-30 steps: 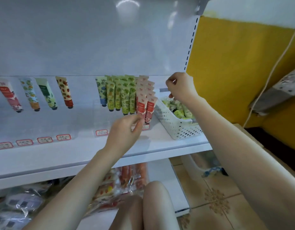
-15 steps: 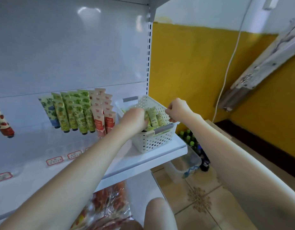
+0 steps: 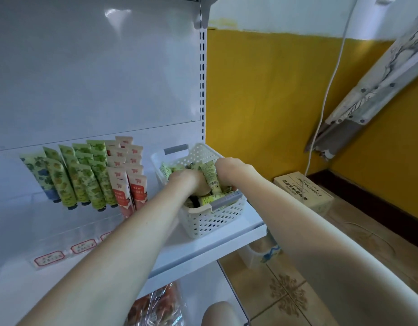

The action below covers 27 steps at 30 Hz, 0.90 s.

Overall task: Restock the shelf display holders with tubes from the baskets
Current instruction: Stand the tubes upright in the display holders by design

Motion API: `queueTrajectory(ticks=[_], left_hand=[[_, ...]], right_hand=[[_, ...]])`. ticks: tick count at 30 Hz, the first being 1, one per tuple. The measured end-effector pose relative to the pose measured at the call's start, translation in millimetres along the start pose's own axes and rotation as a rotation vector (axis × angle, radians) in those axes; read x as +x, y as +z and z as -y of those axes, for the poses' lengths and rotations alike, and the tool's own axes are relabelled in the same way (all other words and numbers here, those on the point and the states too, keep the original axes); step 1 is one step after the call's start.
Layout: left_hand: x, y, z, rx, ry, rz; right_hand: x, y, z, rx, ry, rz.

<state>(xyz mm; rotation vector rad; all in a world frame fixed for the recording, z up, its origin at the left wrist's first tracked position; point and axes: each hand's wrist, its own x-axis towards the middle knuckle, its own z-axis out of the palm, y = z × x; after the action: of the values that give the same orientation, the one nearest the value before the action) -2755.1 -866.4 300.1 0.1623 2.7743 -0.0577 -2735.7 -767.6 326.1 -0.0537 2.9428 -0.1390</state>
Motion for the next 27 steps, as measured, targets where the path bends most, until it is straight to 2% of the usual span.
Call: queueTrajectory(ticks=[5,14,18,22,27], left_hand=[[3,-4,7,-0.019,0.005,0.047],[-12,-14,7,-0.065,0.074,-0.007],[-7,-12,9,-0.214,0.091,-0.005],[5,-7,15,-0.324,0.123,-0.073],[0,-3,23,-0.561,0.167,-0.291]], right_hand=[[6,4,1,-0.076,-0.01,-0.017],[12,6,0,-0.038,-0.015,-0.017],[15,7,-2,-0.051,-0.032,-0.015],[18,11,-2,-0.054,-0.012,-0.076],[16,6,-3,0.089,-0.018,-0.162]])
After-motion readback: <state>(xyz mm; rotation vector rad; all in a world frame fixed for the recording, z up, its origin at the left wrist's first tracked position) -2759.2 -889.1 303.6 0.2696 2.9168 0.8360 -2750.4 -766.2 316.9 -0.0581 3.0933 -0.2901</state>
